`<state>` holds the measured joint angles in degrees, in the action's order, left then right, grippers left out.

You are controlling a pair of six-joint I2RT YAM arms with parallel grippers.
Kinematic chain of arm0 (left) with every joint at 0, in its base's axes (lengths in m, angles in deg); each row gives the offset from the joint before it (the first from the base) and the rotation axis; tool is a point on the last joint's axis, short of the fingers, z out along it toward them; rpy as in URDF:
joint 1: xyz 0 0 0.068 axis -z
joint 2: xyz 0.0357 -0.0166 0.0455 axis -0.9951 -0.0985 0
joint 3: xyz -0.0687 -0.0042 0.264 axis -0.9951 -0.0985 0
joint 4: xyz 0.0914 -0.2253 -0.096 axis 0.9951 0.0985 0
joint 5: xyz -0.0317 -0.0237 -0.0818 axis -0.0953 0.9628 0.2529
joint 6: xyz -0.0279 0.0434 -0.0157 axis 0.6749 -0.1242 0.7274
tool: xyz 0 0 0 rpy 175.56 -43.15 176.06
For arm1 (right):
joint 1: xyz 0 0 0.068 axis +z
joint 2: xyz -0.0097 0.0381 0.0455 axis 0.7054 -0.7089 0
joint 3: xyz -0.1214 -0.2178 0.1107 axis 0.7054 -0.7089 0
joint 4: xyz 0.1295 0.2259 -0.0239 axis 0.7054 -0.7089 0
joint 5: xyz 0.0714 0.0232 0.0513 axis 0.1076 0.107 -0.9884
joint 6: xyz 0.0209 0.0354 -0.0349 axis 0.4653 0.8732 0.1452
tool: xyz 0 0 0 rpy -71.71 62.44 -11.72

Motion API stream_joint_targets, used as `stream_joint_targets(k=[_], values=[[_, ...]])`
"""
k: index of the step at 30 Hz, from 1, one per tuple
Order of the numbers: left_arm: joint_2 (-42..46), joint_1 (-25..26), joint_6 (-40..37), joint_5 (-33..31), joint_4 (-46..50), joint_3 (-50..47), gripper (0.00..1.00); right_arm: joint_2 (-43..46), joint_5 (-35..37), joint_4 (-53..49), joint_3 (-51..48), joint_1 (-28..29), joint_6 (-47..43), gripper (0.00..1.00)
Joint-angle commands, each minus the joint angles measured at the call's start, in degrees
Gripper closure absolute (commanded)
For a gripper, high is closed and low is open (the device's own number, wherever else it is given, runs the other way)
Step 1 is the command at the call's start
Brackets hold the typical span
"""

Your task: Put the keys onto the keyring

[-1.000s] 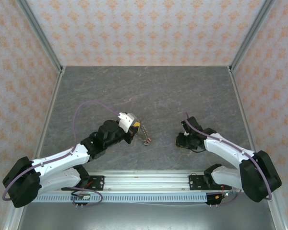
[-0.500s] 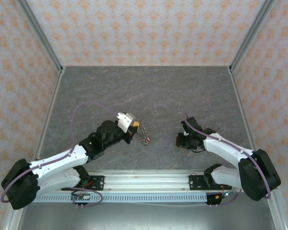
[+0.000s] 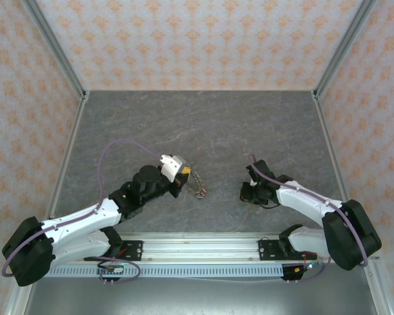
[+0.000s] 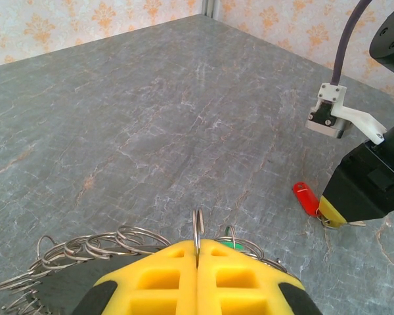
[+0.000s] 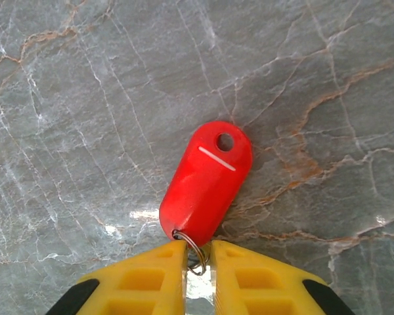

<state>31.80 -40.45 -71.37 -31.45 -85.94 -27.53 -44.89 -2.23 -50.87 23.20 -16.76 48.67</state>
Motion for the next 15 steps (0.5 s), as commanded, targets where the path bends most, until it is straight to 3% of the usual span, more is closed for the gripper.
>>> stream_joint_targets(k=[1,9,15], values=[[0.1,0.6,0.8,-0.5,-3.9,-0.2,1.00,-1.1,0.2,0.2,0.4,0.4,0.4,0.83],[0.2,0.6,0.8,-0.5,-3.8,-0.2,1.00,-0.6,0.9,-0.7,1.3,1.2,0.0,0.89],[0.1,0.6,0.9,-0.7,-3.7,-0.2,1.00,-0.1,1.2,-1.3,2.0,1.7,-0.1,0.87]])
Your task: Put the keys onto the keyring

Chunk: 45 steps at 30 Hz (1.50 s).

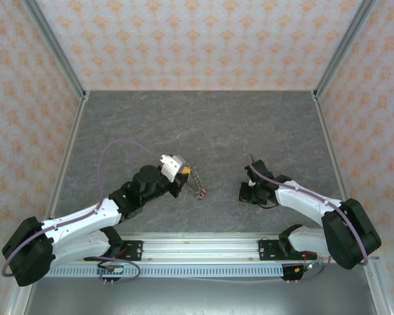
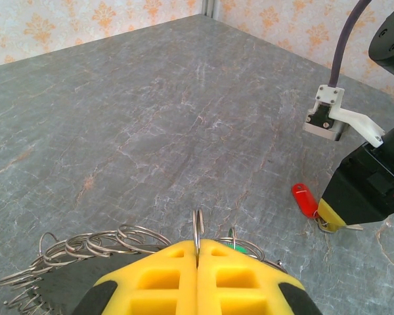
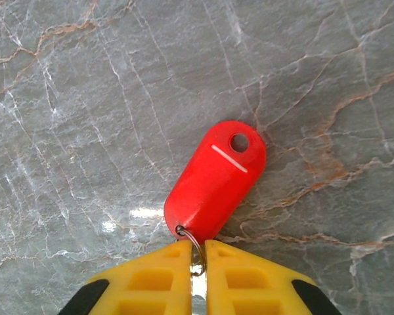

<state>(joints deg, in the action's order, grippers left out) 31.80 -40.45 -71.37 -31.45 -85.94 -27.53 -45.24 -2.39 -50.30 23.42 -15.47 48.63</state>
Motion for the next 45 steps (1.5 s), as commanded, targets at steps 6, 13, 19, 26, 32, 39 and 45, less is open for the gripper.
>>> stream_joint_targets(k=[6,13,19,26,32,39,45], values=[[0.2,0.6,0.9,-0.7,-3.7,-0.2,1.00,0.8,2.4,-2.1,2.0,0.5,0.3,0.85],[0.2,0.6,0.9,-0.9,-3.7,-0.2,1.00,1.2,1.8,1.0,1.0,0.5,0.9,0.87],[0.6,0.7,0.6,-1.1,-3.1,-0.2,1.00,0.6,2.2,0.6,1.6,0.6,0.3,0.92],[0.5,0.6,0.5,-1.3,-3.1,-0.1,1.00,-0.2,3.7,-2.0,3.1,1.2,-0.8,0.89],[-0.3,0.6,0.5,-1.2,-3.3,0.2,1.00,-2.6,5.9,-4.7,5.2,2.0,-1.2,0.87],[-0.7,0.6,0.3,-1.3,-3.0,0.4,1.00,-3.8,6.6,-4.4,5.7,2.2,-1.1,0.85],[-0.8,0.6,0.2,-1.4,-2.9,0.4,1.00,-3.7,5.5,-4.2,5.7,2.3,-1.5,0.89]])
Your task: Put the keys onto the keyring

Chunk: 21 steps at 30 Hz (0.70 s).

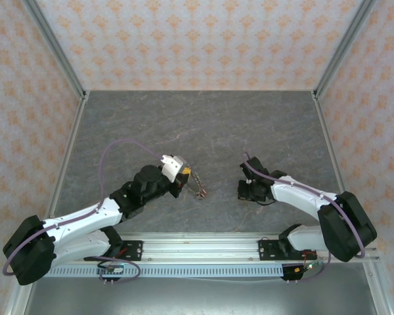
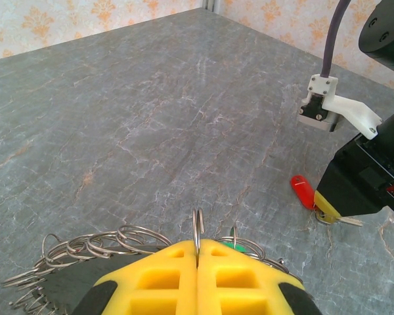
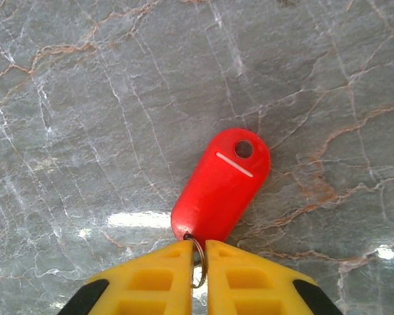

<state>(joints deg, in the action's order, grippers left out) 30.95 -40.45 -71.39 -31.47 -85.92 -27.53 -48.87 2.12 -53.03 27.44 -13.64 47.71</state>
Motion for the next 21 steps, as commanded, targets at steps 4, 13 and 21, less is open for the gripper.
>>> stream_joint_targets(k=[4,13,21], values=[[0.0,0.6,0.2,-1.4,-3.0,0.4,1.00,0.2,0.1,-0.7,1.4,0.5,-0.3,0.88],[0.2,0.6,0.5,-1.1,-2.8,0.4,1.00,0.0,0.1,0.2,0.9,0.5,-0.2,0.88],[0.2,0.7,0.6,-1.2,-2.8,0.4,1.00,0.1,-0.3,0.7,0.8,0.5,0.3,0.87]])
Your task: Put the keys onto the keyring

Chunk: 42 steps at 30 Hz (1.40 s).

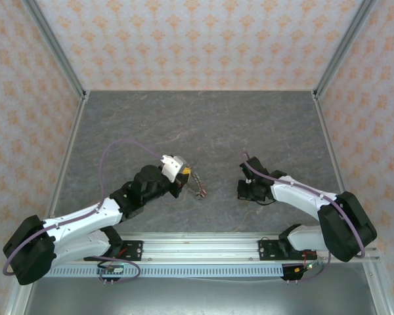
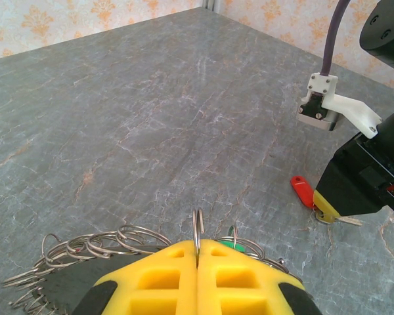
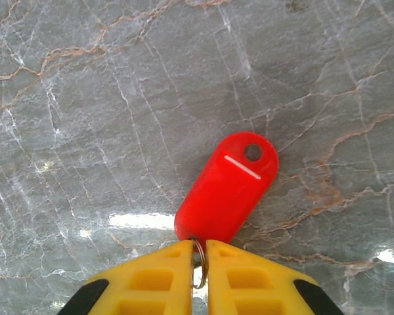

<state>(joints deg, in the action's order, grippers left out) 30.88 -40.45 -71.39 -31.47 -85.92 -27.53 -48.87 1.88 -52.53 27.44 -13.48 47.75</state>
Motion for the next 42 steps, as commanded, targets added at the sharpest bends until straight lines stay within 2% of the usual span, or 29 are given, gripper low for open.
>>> stream_joint_targets(k=[1,4,11,14,17,22,28,31,38,42], values=[[0.2,0.6,0.6,-1.1,-2.9,0.4,1.00,0.1,-0.2,0.2,0.7,0.3,0.3,0.88],[0.2,0.6,0.6,-1.2,-2.8,0.4,1.00,0.2,-0.4,0.3,0.7,0.3,0.3,0.88],[0.3,0.6,0.5,-1.1,-2.7,0.3,1.00,1.8,-0.7,-0.3,0.8,0.3,-0.5,0.96],[0.4,0.7,0.3,-0.1,-3.0,0.2,1.00,5.5,-2.0,0.8,0.0,0.3,-2.5,0.98],[0.6,0.9,-0.4,3.5,-2.5,0.3,1.00,13.9,-3.9,3.7,-2.1,0.3,-6.4,1.00],[0.4,3.4,-1.7,7.4,-5.6,-2.1,1.00,28.8,-6.8,12.5,-8.1,0.3,-11.9,1.00],[1.2,6.1,-6.9,12.7,-5.2,-4.1,1.00,37.3,-14.2,32.1,-17.0,0.3,-13.0,1.00],[2.5,6.3,-10.8,15.5,-4.0,-4.6,1.00,37.9,-16.1,36.8,-18.3,0.3,-16.2,1.00],[2.9,6.3,-15.8,18.1,-6.1,-5.0,1.00,35.5,-18.5,40.0,-16.2,1.5,-27.1,1.00],[0.0,6.4,-16.0,18.2,-6.9,-3.8,1.00,33.7,-19.9,40.6,-15.3,5.4,-36.8,1.00]])
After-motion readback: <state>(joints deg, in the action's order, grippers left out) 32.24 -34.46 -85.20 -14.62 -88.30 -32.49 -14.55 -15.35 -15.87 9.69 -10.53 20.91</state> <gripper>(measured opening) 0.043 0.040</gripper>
